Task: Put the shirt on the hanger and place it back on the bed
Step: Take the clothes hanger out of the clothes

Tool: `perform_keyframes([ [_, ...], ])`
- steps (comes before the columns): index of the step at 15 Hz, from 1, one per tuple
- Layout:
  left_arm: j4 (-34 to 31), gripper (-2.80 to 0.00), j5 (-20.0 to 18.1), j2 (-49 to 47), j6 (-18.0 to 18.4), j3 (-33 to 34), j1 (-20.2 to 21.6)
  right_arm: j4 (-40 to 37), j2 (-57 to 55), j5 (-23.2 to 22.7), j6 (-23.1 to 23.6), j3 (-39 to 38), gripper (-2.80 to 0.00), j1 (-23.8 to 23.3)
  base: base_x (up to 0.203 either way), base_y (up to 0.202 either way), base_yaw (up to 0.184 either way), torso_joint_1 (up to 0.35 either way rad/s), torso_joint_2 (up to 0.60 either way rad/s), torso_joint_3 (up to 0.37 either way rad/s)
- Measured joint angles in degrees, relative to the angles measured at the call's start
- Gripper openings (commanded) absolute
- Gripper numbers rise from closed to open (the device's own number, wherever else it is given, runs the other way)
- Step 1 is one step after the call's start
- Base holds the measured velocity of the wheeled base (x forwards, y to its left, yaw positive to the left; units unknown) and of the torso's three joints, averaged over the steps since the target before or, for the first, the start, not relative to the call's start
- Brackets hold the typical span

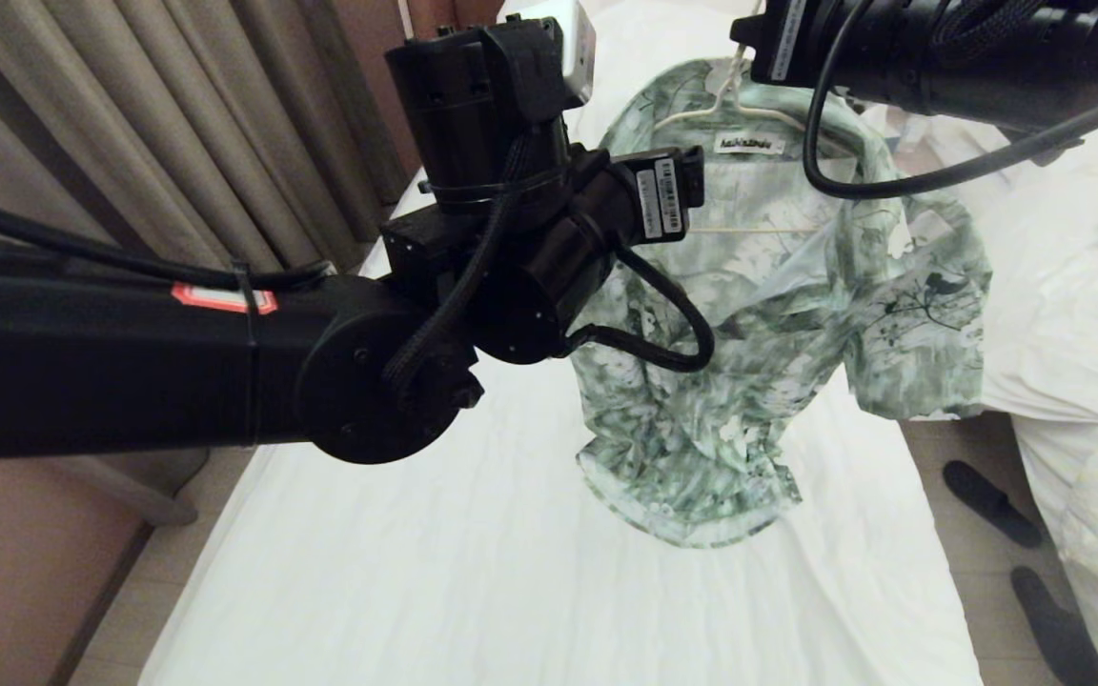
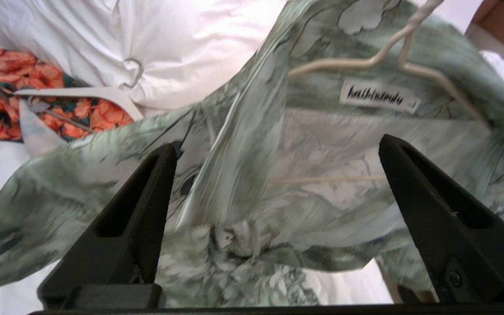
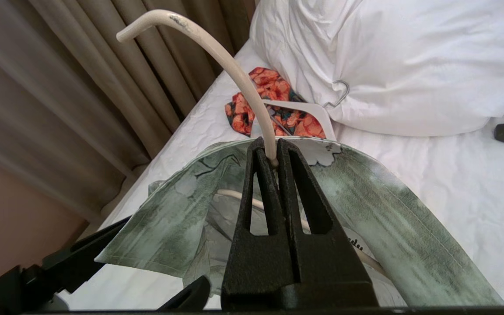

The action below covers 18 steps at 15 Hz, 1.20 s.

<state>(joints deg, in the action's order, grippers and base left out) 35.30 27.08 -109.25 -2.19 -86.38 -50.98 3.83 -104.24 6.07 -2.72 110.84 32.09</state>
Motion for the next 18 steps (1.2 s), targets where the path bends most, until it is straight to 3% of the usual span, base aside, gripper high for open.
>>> perform_keyframes([
  [9, 0.35, -2.80, 0.10, -1.37, 1.76, -1.32, 1.27, -0.09, 1.03, 0.04, 0.00, -1.18, -2.80, 0.05, 0.000, 0.000, 0.000, 0.000, 0.00, 0.000],
  [15, 0.24, -2.80, 0.12, 0.35, 2.69, -0.40, 6.90, -0.02, 3.80, -0.04, -0.02, -5.70, -2.80, -0.26, 0.000, 0.000, 0.000, 0.000, 0.00, 0.000],
  [18, 0.53, -2.80, 0.07, 0.81, 3.65, 2.77, 11.72, -0.02, 5.84, -0.10, -0.15, -8.26, -2.80, -0.84, 0.000, 0.000, 0.000, 0.000, 0.00, 0.000],
])
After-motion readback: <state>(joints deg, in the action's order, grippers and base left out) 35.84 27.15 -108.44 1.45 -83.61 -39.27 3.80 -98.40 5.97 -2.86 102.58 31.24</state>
